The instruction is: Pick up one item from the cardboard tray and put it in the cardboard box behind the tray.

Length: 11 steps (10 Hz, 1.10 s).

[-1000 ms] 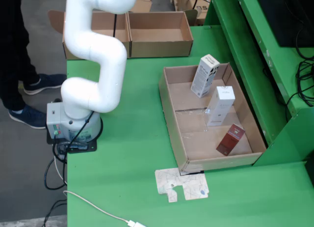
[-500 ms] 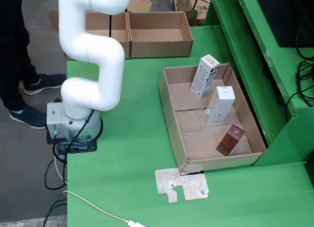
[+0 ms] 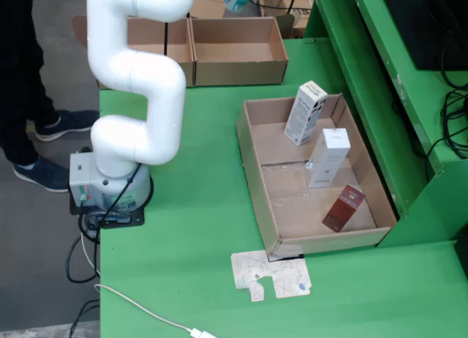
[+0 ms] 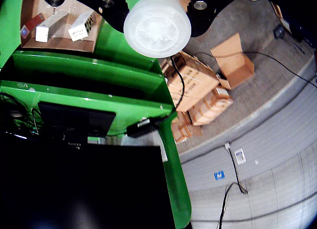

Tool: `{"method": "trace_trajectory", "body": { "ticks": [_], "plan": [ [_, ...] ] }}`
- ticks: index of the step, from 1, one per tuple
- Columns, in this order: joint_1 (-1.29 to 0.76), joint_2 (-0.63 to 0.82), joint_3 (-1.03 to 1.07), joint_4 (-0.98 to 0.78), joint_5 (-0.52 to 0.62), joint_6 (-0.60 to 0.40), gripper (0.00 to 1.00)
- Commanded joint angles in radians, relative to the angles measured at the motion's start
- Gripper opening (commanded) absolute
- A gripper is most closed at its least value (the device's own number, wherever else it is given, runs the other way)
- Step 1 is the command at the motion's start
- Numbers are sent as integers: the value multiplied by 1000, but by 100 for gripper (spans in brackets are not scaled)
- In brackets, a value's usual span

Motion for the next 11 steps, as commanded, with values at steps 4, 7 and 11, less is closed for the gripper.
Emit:
{"method": "trace_trajectory", "body": {
  "ticks": [4, 7, 11],
  "plan": [
    [6, 26, 18, -214, -9, 5, 0],
    [60, 49, 18, -272, -15, 51, 0],
    [169, 75, 18, -330, -68, 143, 0]
  ]
}}
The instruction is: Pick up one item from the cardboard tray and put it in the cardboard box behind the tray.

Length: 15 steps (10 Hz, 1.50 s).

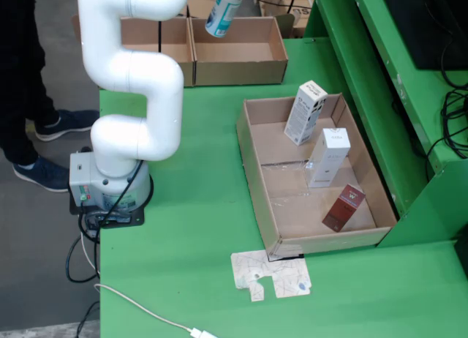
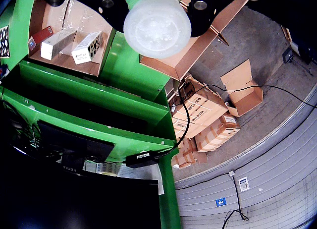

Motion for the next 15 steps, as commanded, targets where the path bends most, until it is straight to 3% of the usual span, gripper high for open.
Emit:
{"method": "trace_trajectory", "body": {
  "ticks": [1, 15],
  "plan": [
    [63, 1, 18, 19, -50, 38, 0],
    [93, -101, 18, 107, -66, 66, 0]
  ]
}}
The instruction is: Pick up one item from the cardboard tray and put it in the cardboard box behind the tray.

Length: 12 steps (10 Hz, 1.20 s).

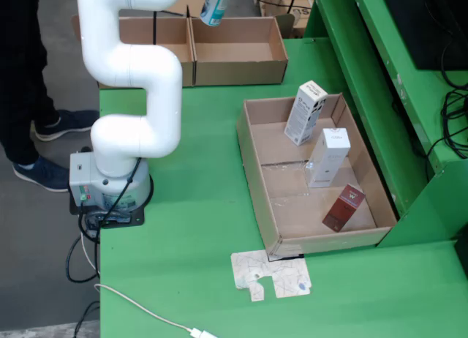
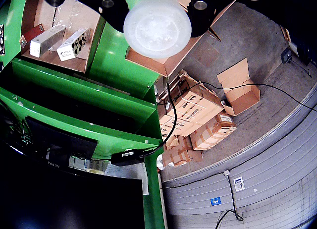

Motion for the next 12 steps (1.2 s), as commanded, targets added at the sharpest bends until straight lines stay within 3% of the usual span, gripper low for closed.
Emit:
{"method": "trace_trajectory", "body": {
  "ticks": [1, 12],
  "plan": [
    [-17, -11, 18, 27, 4, 2, 0],
    [-137, -140, 18, 254, 21, -113, 0]
  ]
}}
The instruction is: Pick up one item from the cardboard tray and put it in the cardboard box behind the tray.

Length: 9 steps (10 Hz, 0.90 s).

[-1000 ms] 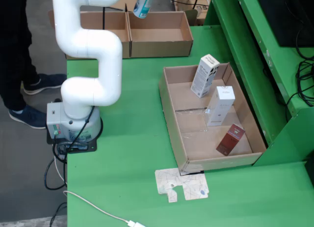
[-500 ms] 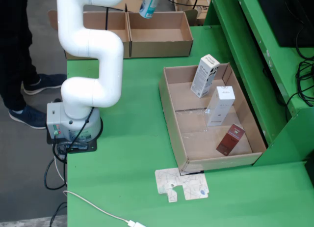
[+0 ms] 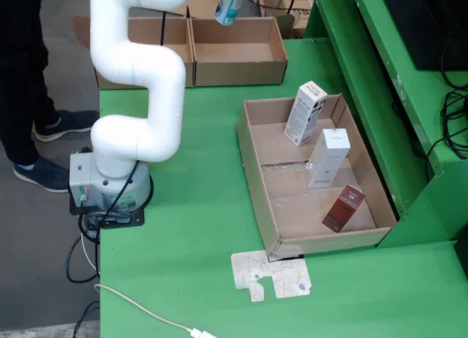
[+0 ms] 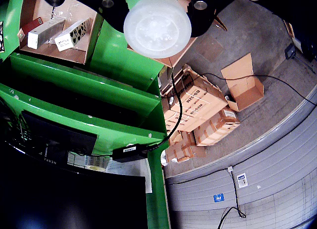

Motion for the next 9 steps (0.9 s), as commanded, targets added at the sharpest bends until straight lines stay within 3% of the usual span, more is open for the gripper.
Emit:
{"method": "trace_trajectory", "body": {
  "ticks": [1, 6, 9],
  "plan": [
    [-30, -9, 20, 61, -2, -19, 0],
    [-73, -47, 20, 121, 25, -27, 0],
    [-126, -103, 20, 244, 18, -74, 0]
  ]
}}
